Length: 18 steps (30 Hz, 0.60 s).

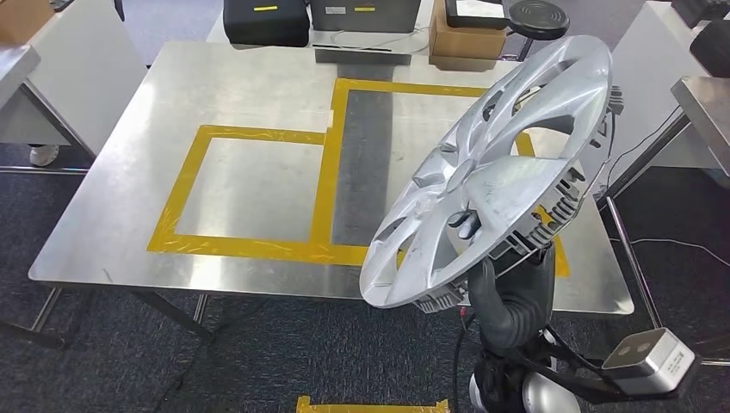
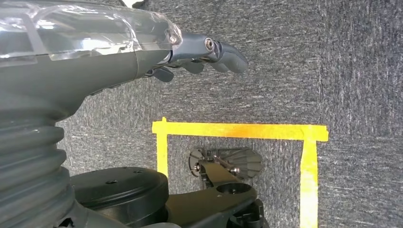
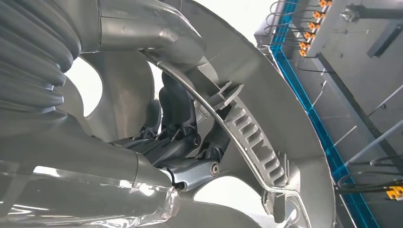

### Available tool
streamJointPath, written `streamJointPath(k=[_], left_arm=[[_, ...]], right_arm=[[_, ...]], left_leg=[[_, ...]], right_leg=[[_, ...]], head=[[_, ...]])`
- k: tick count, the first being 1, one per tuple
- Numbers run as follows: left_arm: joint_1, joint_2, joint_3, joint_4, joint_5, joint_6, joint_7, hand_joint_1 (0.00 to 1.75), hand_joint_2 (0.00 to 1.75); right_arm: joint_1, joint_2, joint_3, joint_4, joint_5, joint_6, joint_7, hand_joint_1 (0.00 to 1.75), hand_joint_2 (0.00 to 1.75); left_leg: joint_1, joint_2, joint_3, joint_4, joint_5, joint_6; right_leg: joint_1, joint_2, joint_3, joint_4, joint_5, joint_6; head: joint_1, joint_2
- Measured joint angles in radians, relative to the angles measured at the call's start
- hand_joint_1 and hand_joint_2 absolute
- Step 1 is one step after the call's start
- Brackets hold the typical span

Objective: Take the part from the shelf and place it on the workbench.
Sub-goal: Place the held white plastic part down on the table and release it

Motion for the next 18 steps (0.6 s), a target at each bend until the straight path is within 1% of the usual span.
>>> streamJointPath(k=[3,5,7,9,14,18], left_arm=[[0.000,0.000,0.000,0.000,-0.007,-0.006,-0.002,0.00,1.75],[0.000,-0.001,-0.002,0.000,-0.016,-0.012,-0.004,0.00,1.75],[0.000,-0.002,-0.006,0.000,-0.026,-0.018,-0.008,0.00,1.75],[-0.001,-0.005,-0.009,0.000,-0.032,-0.023,-0.012,0.00,1.75],[-0.002,-0.009,-0.020,0.000,-0.039,-0.026,-0.014,0.00,1.75],[-0.003,-0.014,-0.028,0.000,-0.052,-0.030,-0.016,0.00,1.75]], right_arm=[[-0.025,-0.008,0.000,0.001,0.028,-0.011,0.056,1.75,1.75],[-0.063,-0.022,0.000,0.005,0.043,-0.018,0.129,1.75,1.75],[-0.124,-0.043,0.001,0.019,0.040,-0.020,0.220,1.75,1.75],[-0.190,-0.066,0.000,0.043,0.031,-0.020,0.290,1.75,1.75],[-0.264,-0.098,0.001,0.083,0.028,-0.026,0.339,1.75,1.75],[-0.354,-0.131,0.003,0.148,0.034,-0.045,0.420,1.75,1.75]], left_leg=[[0.000,0.001,0.000,0.000,0.000,0.000],[0.000,0.002,0.000,0.000,0.000,0.000],[0.000,0.005,0.001,0.000,0.000,0.000],[0.000,0.007,0.001,0.000,0.001,0.000],[-0.001,0.007,0.001,0.000,0.001,0.001],[-0.001,0.008,0.001,0.000,0.001,0.001]], right_leg=[[0.000,0.000,0.000,0.000,0.000,0.000],[0.000,0.001,0.000,0.000,0.000,0.000],[0.000,0.001,0.000,0.001,0.000,0.000],[0.000,0.002,0.000,0.000,0.001,0.000],[0.000,0.001,0.001,0.000,0.001,0.000],[0.000,0.002,0.001,0.000,0.001,0.000]], head=[[0.000,0.000],[0.000,0.000],[0.001,0.000],[0.001,0.000],[0.002,0.000],[0.000,0.000]])
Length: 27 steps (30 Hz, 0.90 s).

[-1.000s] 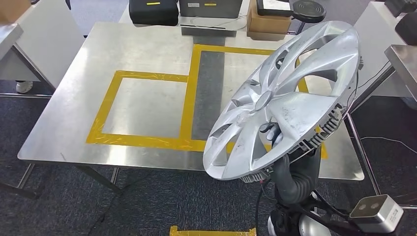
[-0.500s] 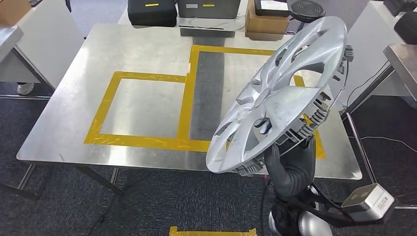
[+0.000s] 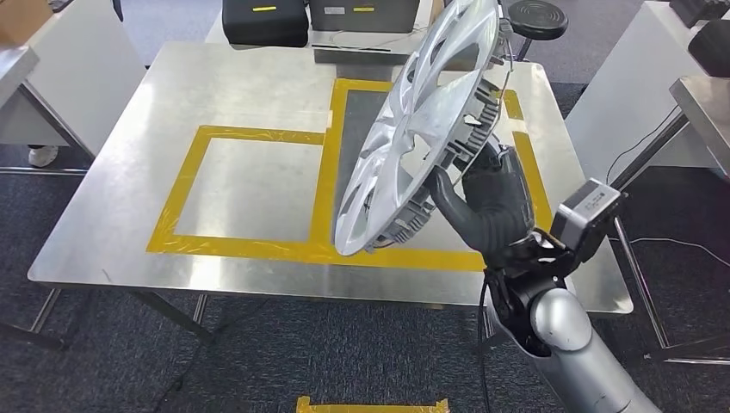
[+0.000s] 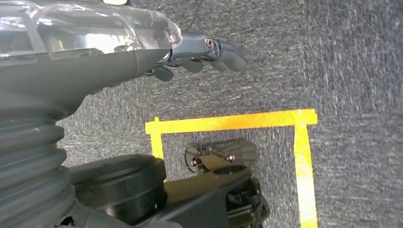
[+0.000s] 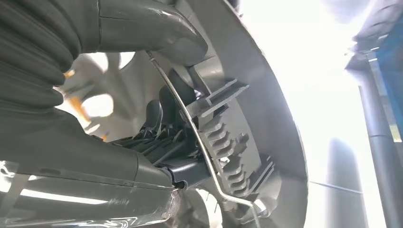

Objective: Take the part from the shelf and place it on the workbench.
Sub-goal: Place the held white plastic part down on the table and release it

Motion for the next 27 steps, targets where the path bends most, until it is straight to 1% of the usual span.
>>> streamJointPath(k=[6,8,12,17,20,23,27], left_arm=[[-0.001,-0.006,-0.019,0.000,-0.022,-0.009,0.003,0.00,1.75],[-0.002,-0.007,-0.023,0.000,-0.028,-0.012,0.004,0.00,1.75],[-0.002,-0.009,-0.029,0.000,-0.030,-0.014,0.010,0.00,1.75],[-0.003,-0.010,-0.039,0.000,-0.031,-0.015,0.012,0.00,1.75],[-0.003,-0.011,-0.043,0.000,-0.033,-0.015,0.012,0.00,1.75],[-0.004,-0.013,-0.046,0.000,-0.039,-0.017,0.017,0.00,1.75],[-0.009,-0.018,-0.048,0.000,-0.051,-0.028,0.029,0.00,1.75]], right_arm=[[-0.161,-0.043,0.018,0.132,0.045,0.032,0.172,1.75,1.75],[-0.212,-0.052,0.031,0.179,0.064,0.045,0.216,1.75,1.75],[-0.270,-0.060,0.054,0.237,0.074,0.051,0.233,1.75,1.75],[-0.294,-0.066,0.083,0.279,0.075,0.052,0.235,1.75,1.75],[-0.311,-0.069,0.100,0.298,0.091,0.059,0.263,1.75,1.75],[-0.349,-0.070,0.120,0.322,0.135,0.090,0.348,1.75,1.75],[-0.456,-0.068,0.173,0.386,0.198,0.157,0.482,1.75,1.75]], left_leg=[[0.000,0.002,0.000,0.000,0.000,0.000],[0.000,0.002,0.000,0.000,0.000,0.000],[0.000,0.002,0.000,0.000,0.000,0.000],[0.000,0.000,0.000,0.000,0.000,0.000],[0.000,0.000,0.000,0.000,0.000,0.000],[0.000,0.000,0.000,0.000,0.000,0.000],[0.000,0.002,0.000,0.000,0.000,0.000]], right_leg=[[0.000,0.000,0.000,0.000,0.000,0.000],[0.000,0.000,0.000,0.000,0.000,0.000],[0.000,0.000,0.000,0.000,0.000,0.000],[0.000,0.000,0.000,0.000,0.000,0.000],[0.000,0.000,0.000,0.000,0.000,0.000],[0.000,0.000,0.000,0.001,0.000,0.000],[0.000,0.000,0.000,0.001,0.000,0.000]], head=[[0.000,0.000],[0.000,0.000],[0.001,0.000],[0.001,0.000],[0.001,0.000],[0.001,0.000],[0.001,0.000]])
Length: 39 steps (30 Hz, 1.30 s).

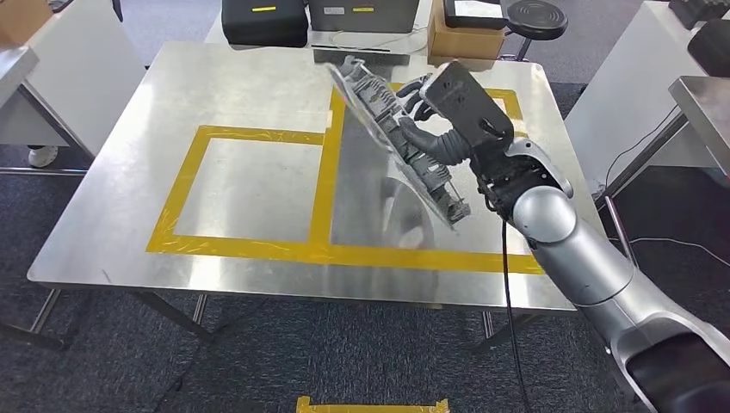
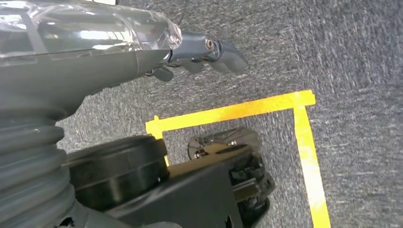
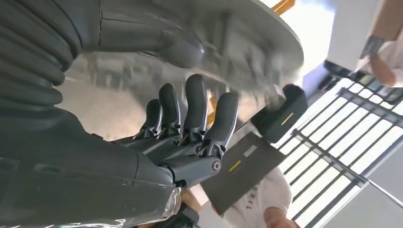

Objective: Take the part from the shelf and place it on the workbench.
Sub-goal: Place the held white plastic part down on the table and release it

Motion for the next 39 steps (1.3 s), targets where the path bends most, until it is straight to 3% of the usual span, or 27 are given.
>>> streamJointPath(k=[12,22,34,39], left_arm=[[-0.011,-0.011,-0.014,0.000,-0.018,-0.011,0.018,0.00,1.75],[-0.011,-0.011,-0.015,0.000,-0.021,-0.010,0.019,0.00,1.75],[-0.008,-0.009,-0.015,0.000,-0.025,-0.009,0.019,0.00,1.75],[-0.005,-0.004,-0.015,0.000,-0.026,-0.008,0.015,0.00,1.75]], right_arm=[[-0.233,0.035,0.183,0.223,0.185,0.192,0.260,1.75,1.75],[-0.282,0.041,0.265,0.338,0.246,0.241,0.291,1.75,1.75],[-0.270,0.003,0.273,0.354,0.203,0.162,0.290,1.75,1.75],[-0.216,-0.048,0.237,0.322,0.162,-0.007,0.212,1.75,1.75]], left_leg=[[0.000,0.002,0.000,0.000,0.000,0.000],[0.000,-0.002,0.001,0.000,0.000,0.000],[0.000,-0.014,0.001,0.001,0.000,0.000],[0.000,-0.022,0.001,0.001,0.001,0.000]], right_leg=[[0.000,0.000,0.000,0.000,0.000,0.000],[0.000,0.000,0.000,0.000,0.000,0.000],[0.000,-0.004,0.001,0.000,0.000,0.000],[0.000,-0.008,0.002,0.000,0.000,0.000]], head=[[-0.001,0.000],[0.000,0.000],[-0.001,0.000],[-0.001,0.000]])
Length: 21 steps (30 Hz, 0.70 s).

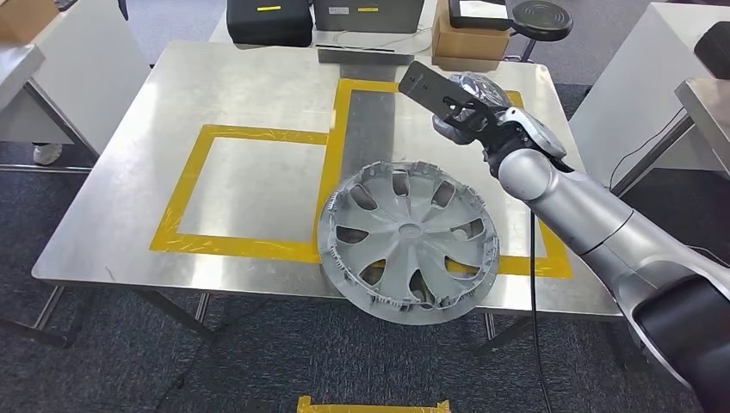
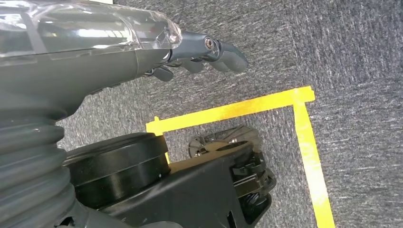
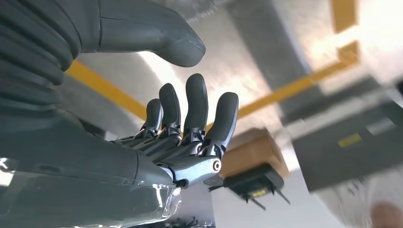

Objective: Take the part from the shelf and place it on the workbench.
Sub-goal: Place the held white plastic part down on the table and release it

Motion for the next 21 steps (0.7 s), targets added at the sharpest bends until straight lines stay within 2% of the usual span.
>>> streamJointPath(k=[5,8,14,21], left_arm=[[0.010,0.002,0.000,0.000,0.001,0.003,-0.005,0.00,1.75],[0.014,0.004,0.000,0.000,0.004,0.005,-0.006,0.00,1.75],[0.015,0.008,0.000,0.000,0.012,0.010,-0.012,0.00,1.75],[0.018,0.010,0.000,0.000,0.031,0.027,-0.037,0.00,1.75]], right_arm=[[0.134,-0.064,-0.115,-0.087,-0.081,-0.232,-0.172,1.75,1.75],[0.244,-0.099,-0.204,-0.162,-0.134,-0.307,-0.257,1.75,1.75],[0.391,-0.135,-0.350,-0.284,-0.235,-0.344,-0.368,1.75,1.75],[0.685,-0.127,-0.546,-0.499,-0.488,-0.331,-0.681,1.75,1.75]], left_leg=[[0.000,-0.009,0.002,0.000,0.000,0.000],[0.000,-0.011,0.003,0.000,0.000,0.000],[0.000,-0.007,0.005,0.000,0.000,0.000],[0.000,-0.006,0.007,0.000,0.000,0.000]], right_leg=[[0.000,-0.008,0.005,-0.002,-0.001,0.001],[0.000,-0.010,0.007,-0.002,-0.002,0.001],[0.000,-0.009,0.009,-0.002,-0.003,0.002],[0.000,-0.010,0.013,-0.003,-0.004,0.004]], head=[[0.000,0.000],[0.000,0.000],[0.000,0.000],[-0.001,0.000]])
